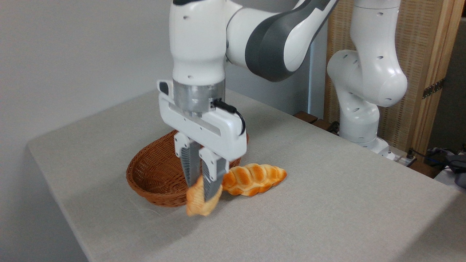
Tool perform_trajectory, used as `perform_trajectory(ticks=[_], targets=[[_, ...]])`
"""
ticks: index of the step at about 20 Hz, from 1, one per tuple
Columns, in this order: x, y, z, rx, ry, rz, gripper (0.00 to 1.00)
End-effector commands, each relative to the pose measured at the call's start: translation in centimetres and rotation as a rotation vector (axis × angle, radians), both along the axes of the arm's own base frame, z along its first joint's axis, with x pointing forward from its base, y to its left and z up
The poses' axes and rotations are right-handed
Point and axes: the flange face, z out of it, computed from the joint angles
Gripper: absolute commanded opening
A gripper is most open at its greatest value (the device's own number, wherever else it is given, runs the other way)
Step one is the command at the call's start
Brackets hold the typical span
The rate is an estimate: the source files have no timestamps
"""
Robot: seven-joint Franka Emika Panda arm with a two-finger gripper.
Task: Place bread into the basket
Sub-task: 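Lift the bun and carry it over the woven basket, then lower the bun into the basket and open the gripper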
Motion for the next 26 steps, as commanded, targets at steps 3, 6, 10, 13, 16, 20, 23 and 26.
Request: perform_trajectory(ticks=[3,6,10,13,16,20,23,26], targets=[[0.5,-4.0,2.2,-0.103,-0.057,-0.031,0.37],[0.4,-7.6,2.9,-0.107,-0.064,-0.080,0.38],[-0.1,-11.8,2.8,-0.113,-0.055,-0.140,0.51],[-0.7,-15.0,2.5,-0.114,-0.041,-0.159,0.70],[-1.0,-16.6,2.1,-0.115,-0.020,-0.118,0.99],[-1.3,-17.7,2.0,-0.113,-0.016,-0.137,1.00],[-1.3,-17.8,1.8,-0.112,-0.010,-0.137,1.00],[-1.4,-17.8,1.7,-0.110,0.001,-0.138,1.00]])
